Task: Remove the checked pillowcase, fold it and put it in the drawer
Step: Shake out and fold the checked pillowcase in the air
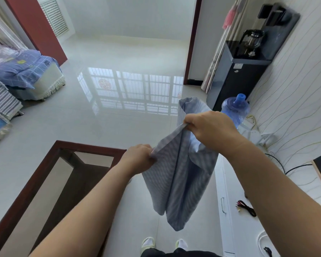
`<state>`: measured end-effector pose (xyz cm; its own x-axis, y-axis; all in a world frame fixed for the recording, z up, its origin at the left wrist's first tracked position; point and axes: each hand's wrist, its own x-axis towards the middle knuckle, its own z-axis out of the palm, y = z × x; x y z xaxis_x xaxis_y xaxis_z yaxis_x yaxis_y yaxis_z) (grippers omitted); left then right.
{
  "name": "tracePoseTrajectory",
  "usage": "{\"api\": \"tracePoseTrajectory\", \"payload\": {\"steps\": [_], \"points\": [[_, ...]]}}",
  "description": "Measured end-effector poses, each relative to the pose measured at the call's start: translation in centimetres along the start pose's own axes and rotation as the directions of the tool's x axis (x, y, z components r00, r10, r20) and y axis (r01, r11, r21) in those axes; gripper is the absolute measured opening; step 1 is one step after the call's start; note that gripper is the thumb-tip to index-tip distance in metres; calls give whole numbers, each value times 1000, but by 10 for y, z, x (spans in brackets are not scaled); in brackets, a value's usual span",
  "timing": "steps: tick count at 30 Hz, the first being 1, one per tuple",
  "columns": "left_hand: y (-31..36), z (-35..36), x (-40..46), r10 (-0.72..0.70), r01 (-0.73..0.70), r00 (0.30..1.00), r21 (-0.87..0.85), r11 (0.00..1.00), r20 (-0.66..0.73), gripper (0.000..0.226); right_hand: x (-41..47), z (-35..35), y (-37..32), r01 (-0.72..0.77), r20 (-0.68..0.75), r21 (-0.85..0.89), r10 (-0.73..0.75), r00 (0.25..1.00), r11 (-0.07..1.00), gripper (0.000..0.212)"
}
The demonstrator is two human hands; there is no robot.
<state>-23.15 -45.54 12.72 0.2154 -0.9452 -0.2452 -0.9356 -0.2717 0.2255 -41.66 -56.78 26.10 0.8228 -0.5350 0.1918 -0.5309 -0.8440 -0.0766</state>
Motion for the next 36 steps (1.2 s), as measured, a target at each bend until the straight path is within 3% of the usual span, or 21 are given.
{"api": "tracePoseTrajectory", "payload": {"steps": [3,5,13,16,18,21,26,29,33,36], "points": [[-9,11,-1,0,-43,986,250,967,169,43,3,-5,6,18,-31,-19,-18,999,1000,26],[-8,23,-3,-6,-60,975,289,956,222,48,5,-9,8,-3,-40,-10,2,999,1000,27],[-42,42,-3,-202,192,907,63,979,370,60,12,1,16,-98,-71,1,98,993,995,26],[-68,52,-8,-173,287,882,-208,935,438,65,14,5,19,-102,-125,8,102,987,995,26],[-75,71,-13,-146,282,899,-292,914,413,70,16,4,18,-95,-181,24,98,979,995,26],[-67,96,-23,-144,264,899,-252,931,413,61,23,-5,20,-94,-275,38,100,956,995,23],[-44,111,-27,-142,171,963,-111,979,228,50,32,-21,20,-95,-331,50,106,938,994,22],[-31,110,-16,-72,83,985,-67,994,156,51,35,-23,19,-102,-335,60,116,935,993,21],[-11,105,-6,-3,4,987,-6,1000,163,54,37,-22,17,-125,-320,100,151,935,987,20],[-5,103,-4,-49,65,984,-91,994,172,55,37,-21,19,-115,-330,124,150,932,986,20]]}}
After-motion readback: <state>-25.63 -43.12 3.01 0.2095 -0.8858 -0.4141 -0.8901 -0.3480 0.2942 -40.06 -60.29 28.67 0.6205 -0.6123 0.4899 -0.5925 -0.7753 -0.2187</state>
